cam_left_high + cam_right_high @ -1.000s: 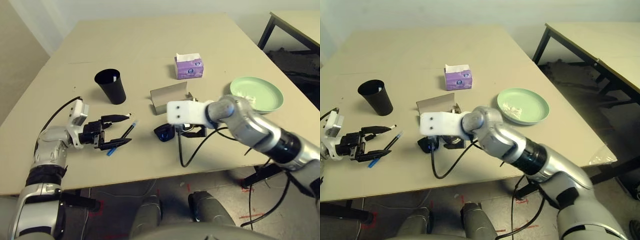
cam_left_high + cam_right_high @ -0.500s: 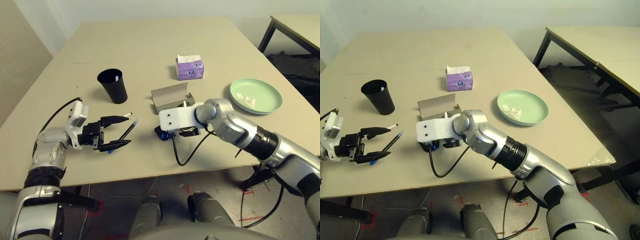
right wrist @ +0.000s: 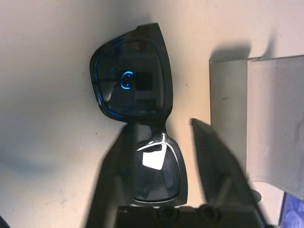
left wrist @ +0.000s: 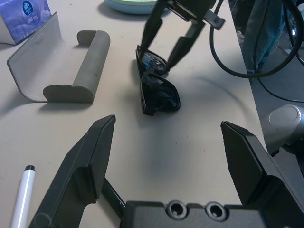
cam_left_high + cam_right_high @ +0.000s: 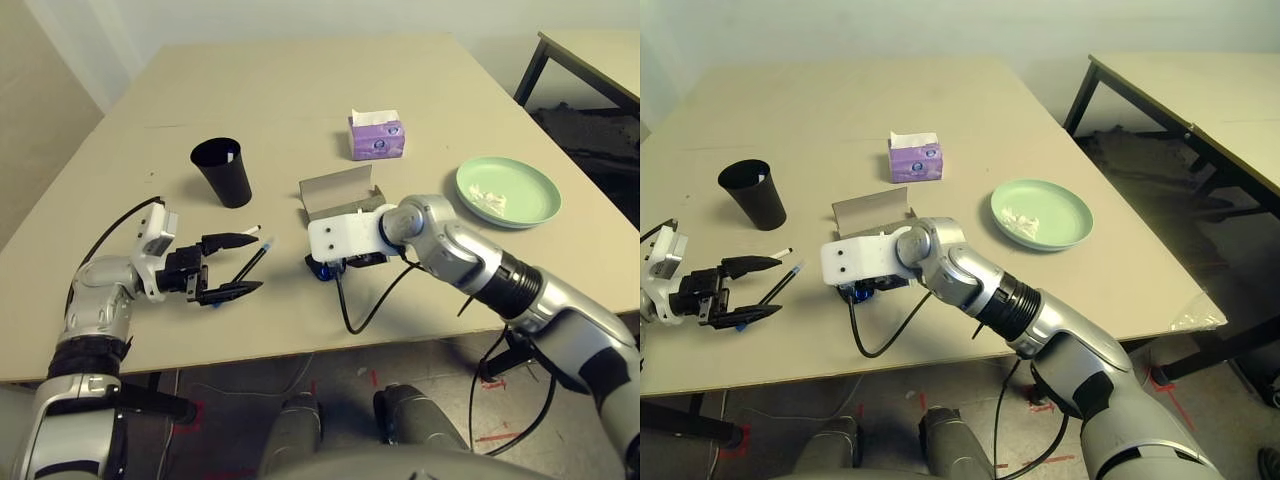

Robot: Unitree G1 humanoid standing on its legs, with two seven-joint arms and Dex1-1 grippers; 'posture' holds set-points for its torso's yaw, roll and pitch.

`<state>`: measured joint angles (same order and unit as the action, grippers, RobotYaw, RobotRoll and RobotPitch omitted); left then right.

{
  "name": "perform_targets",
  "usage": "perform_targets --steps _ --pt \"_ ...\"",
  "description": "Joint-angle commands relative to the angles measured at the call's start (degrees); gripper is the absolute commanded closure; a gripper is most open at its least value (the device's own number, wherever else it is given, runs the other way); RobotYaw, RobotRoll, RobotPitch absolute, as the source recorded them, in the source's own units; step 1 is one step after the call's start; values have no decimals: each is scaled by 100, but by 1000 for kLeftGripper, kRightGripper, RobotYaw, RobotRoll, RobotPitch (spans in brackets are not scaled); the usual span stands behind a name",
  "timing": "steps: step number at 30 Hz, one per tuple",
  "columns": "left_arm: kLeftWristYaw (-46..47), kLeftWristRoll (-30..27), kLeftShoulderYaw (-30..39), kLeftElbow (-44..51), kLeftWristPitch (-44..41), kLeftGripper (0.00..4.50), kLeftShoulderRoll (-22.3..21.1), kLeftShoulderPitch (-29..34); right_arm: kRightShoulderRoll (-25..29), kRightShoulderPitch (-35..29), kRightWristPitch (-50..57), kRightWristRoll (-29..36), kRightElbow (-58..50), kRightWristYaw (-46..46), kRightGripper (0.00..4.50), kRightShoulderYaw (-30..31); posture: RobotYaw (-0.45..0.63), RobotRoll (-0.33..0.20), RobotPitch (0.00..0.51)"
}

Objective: Organize and tidy the items on the table.

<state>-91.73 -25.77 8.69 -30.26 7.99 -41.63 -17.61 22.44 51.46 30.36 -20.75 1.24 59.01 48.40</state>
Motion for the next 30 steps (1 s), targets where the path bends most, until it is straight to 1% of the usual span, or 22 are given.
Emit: perform_targets --steps 1,2,3,10,13,19,20,21,22,23,24,29,30 --pt "19 -55 63 89 -19 0 6 59 -39 -54 -88 -91 126 88 3914 -76 -30 0 61" --pt "25 -60 69 96 -21 0 5 65 -36 -58 -103 -101 142 101 4327 -83 -27 0 62" --pt "26 -66 75 99 -21 0 1 72 -38 -62 -117 -113 160 108 4467 -89 -27 0 62" --pt "47 -89 68 87 0 0 -8 111 -15 -58 -121 -163 134 265 4467 -118 -30 0 64" --pt "53 -82 54 66 1 0 -3 101 40 -29 -78 -173 4 439 3890 -141 -32 0 65" --pt "41 -70 50 12 22 0 -2 91 -36 -57 -197 -268 174 428 1742 -161 -30 0 65" --pt "42 -70 52 14 24 0 -1 97 -53 -88 -254 -292 256 378 1319 -152 -29 0 64" --pt "44 -71 54 15 27 0 -1 104 -64 -113 -312 -320 324 340 1068 -142 -28 0 65" --pt "44 -74 59 20 30 0 -4 117 -76 -136 -362 -345 378 307 576 -133 -27 0 65" --pt "42 -76 63 24 32 0 -7 128 -91 -152 -396 -361 413 289 252 -132 -26 0 65" --pt "42 -81 72 30 33 0 -13 144 -112 -165 -436 -376 455 270 37 -130 -25 0 65" --pt "48 -91 92 54 32 0 -31 187 -175 -177 -578 -410 611 240 37 -159 -21 0 67" --pt "50 -92 93 56 32 0 -32 192 -183 -176 -593 -413 624 246 437 -168 -21 0 67"
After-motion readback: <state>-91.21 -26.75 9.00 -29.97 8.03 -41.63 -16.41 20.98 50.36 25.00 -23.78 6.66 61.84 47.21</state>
